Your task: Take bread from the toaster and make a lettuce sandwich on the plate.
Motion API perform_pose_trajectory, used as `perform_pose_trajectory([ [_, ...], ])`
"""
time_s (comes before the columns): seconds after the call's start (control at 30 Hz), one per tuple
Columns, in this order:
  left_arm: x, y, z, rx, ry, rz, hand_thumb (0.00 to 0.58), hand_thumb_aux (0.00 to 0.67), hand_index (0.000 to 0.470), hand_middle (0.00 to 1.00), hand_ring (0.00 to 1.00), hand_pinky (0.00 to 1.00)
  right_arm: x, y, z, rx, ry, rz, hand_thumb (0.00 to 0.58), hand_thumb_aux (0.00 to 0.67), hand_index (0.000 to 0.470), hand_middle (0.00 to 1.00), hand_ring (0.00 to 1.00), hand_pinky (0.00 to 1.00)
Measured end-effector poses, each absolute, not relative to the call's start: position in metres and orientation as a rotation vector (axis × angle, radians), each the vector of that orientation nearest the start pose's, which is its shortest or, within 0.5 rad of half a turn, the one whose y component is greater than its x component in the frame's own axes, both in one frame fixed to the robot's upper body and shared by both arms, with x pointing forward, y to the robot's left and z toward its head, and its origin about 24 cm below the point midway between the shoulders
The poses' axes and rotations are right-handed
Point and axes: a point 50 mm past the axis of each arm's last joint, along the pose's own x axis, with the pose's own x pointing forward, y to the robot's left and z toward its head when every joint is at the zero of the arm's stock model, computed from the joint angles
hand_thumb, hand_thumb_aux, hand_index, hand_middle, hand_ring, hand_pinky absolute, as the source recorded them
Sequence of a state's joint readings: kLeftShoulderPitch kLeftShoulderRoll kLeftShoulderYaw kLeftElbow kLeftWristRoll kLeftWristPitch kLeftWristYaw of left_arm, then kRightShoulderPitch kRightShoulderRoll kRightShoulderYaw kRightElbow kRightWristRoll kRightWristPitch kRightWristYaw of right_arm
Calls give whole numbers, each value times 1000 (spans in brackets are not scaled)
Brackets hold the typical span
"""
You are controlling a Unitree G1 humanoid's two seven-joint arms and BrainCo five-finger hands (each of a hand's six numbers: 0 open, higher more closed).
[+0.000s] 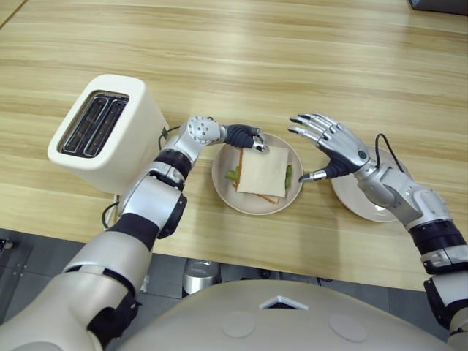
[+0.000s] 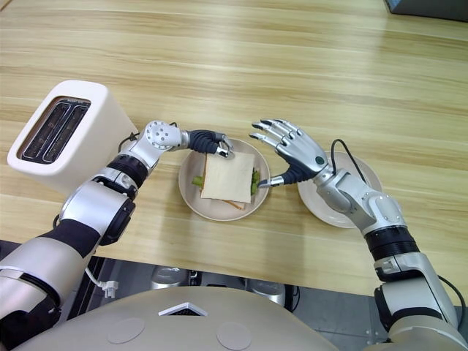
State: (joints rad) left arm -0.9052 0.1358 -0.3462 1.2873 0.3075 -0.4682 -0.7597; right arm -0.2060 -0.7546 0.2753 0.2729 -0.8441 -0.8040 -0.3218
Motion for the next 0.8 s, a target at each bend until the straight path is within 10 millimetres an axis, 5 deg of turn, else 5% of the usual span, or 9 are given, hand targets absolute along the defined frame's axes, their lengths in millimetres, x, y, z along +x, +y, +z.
perform_pose_trajectory([
  [0.33, 349, 74, 38, 768, 219, -1179, 580, 670, 460, 1000, 1000, 1000, 230, -174, 62, -1385, -753, 845, 0, 0, 0, 0, 0, 0],
  [0.8, 346, 69, 32, 773, 233, -1173, 580, 670, 460, 1000, 1000, 1000, 228, -172, 44, -1428, -455, 1096, 0, 0, 0, 0, 0, 0],
])
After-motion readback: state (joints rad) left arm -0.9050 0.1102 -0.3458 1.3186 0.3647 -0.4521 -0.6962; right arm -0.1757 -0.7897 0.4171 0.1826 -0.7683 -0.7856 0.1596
